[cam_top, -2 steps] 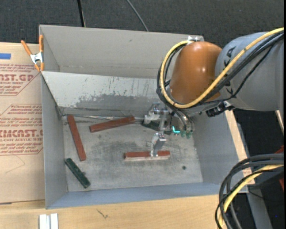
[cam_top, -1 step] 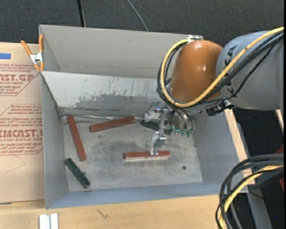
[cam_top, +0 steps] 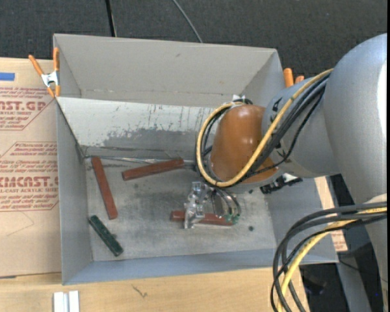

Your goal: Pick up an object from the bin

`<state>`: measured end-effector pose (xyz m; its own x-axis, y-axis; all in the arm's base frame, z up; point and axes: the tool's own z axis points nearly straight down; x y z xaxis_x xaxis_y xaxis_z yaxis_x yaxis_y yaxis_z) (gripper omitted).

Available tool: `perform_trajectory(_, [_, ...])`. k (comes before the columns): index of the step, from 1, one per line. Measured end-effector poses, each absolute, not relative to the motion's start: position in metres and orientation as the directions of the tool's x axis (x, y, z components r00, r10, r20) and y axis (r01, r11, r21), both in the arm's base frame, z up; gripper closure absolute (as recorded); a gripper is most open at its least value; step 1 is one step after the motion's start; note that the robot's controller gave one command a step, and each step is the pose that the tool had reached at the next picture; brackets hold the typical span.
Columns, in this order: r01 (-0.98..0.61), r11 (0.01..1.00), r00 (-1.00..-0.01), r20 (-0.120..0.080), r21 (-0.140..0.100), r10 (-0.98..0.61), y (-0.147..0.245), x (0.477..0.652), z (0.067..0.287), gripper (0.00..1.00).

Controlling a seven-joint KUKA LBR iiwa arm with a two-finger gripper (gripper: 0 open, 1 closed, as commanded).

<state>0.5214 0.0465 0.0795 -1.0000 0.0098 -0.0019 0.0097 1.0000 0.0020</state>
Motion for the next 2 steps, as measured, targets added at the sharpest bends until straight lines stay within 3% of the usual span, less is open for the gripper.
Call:
perform_trajectory(1, [0.010,1.000,-1.000,-0.002,0.002,0.010,0.046,0.521,0.080,1.00])
perform_trajectory(2, [-0.072,0.997,-0.997,-0.007,0.000,-0.072,0.050,0.548,0.283,1.00])
